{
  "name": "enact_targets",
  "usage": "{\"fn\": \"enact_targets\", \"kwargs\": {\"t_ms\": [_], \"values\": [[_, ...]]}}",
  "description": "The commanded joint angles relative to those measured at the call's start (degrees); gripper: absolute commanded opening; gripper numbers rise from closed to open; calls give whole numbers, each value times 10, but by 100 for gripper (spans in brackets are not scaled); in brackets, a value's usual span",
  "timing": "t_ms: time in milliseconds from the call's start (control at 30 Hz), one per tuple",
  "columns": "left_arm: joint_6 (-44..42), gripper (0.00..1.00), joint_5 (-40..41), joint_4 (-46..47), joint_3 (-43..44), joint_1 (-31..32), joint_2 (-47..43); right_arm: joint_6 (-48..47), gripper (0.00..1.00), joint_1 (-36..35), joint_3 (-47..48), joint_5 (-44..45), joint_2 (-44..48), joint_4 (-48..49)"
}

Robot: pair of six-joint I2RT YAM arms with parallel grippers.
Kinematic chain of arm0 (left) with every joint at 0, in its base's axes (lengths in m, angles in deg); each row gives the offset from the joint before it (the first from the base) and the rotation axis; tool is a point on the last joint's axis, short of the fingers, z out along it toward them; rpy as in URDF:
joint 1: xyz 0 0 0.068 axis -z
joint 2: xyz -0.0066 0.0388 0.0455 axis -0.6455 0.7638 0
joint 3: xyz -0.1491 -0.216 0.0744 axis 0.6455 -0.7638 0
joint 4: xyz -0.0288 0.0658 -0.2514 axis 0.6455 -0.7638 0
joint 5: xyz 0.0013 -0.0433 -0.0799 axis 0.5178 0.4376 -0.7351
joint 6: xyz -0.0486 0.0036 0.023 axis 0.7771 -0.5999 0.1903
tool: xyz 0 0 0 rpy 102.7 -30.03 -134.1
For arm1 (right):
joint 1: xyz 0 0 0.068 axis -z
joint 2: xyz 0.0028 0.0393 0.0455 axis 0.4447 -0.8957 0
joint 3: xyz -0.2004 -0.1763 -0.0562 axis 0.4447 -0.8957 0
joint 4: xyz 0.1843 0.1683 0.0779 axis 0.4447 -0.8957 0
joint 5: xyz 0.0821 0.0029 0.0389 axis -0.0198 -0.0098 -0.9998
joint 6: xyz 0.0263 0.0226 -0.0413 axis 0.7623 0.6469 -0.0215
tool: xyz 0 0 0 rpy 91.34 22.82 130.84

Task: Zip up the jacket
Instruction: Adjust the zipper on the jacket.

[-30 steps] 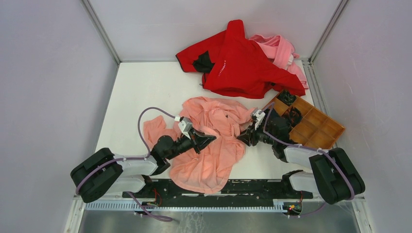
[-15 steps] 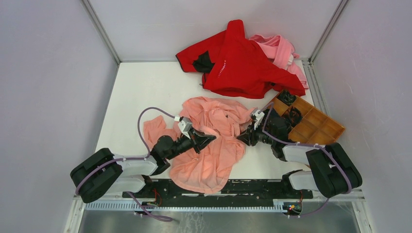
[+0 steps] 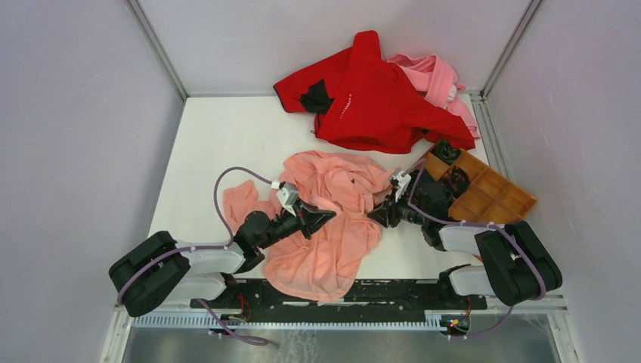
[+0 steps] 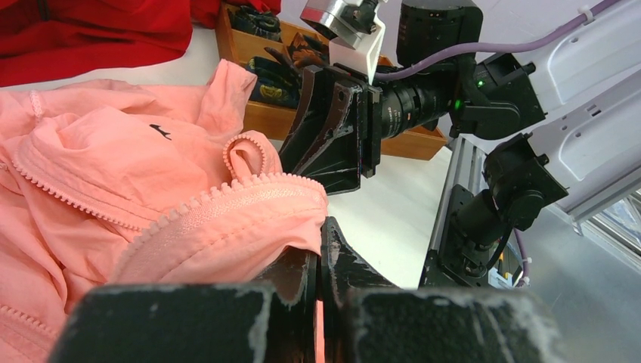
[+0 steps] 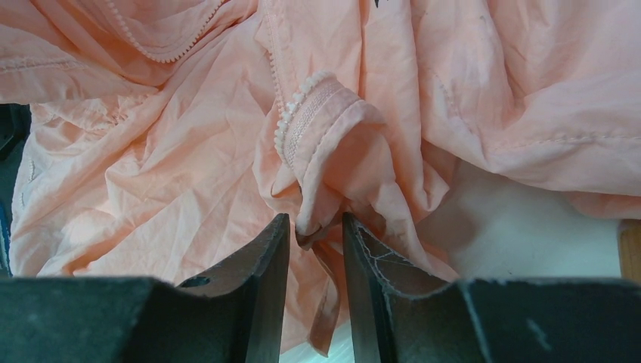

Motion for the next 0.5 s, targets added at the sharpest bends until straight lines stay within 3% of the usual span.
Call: {"fn": "enact_targets", "kwargs": {"t_ms": [0,467], "values": [[-2,2,10,2,4,-2,-8,11,36,-3,17,-15,2,41],[0,2,8,2,3,-2,-5,16,23,-3,25,-16,-13,51]]}}
